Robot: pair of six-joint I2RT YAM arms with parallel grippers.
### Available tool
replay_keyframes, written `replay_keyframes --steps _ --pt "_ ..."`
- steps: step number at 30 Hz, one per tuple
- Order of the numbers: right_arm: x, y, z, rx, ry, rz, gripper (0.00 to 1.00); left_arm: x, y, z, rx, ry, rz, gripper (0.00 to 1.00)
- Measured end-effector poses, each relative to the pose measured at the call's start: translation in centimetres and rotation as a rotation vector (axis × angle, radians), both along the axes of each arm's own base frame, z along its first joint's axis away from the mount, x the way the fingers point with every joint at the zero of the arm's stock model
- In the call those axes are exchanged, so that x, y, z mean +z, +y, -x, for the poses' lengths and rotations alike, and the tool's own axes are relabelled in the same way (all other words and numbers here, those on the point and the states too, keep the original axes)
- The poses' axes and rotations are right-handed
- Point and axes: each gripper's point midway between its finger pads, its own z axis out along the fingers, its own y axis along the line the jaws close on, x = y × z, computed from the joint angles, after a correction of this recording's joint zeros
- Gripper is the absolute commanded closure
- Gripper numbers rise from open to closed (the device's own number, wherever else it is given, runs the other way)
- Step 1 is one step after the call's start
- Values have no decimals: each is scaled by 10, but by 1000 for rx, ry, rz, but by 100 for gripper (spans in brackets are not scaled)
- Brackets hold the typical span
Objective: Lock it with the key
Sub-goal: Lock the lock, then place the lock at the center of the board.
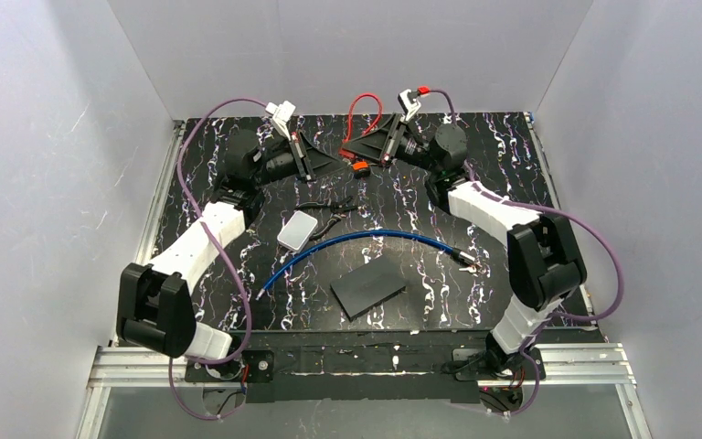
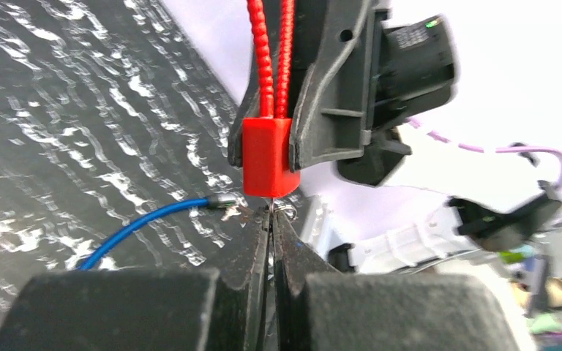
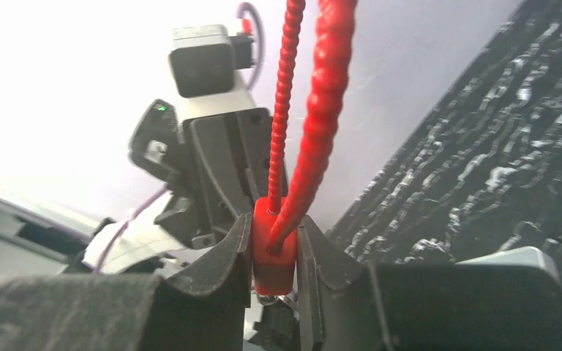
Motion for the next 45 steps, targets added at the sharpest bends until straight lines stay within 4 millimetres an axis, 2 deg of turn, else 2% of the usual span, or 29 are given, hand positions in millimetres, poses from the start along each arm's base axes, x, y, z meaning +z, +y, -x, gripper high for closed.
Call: replay_keyframes --steps 6,11,15,21,27,30,36,41,45 --pt "18 -8 7 84 5 -171 99 19 -7 7 -75 45 155 100" --pt "33 -12 17 120 -34 -225 99 34 -9 18 -127 17 204 100" --pt "26 -16 2 48 -5 -176 99 18 -7 18 -99 15 129 100" --pt "24 -49 -42 -177 37 -124 99 -22 -10 28 -98 46 -45 100" --pt "12 -47 -47 -153 48 -74 99 -37 -7 34 -114 73 -104 100" --pt "-4 -55 -49 -137 41 -7 99 -35 -2 35 -108 68 -109 100" --pt "-69 -89 -74 -194 33 281 99 -29 6 32 -85 25 -112 100" --pt "-111 -110 -110 -177 -32 550 99 -33 7 28 -79 27 -119 100" --pt "-168 -133 -125 -145 6 718 99 -37 7 26 -79 34 -125 100"
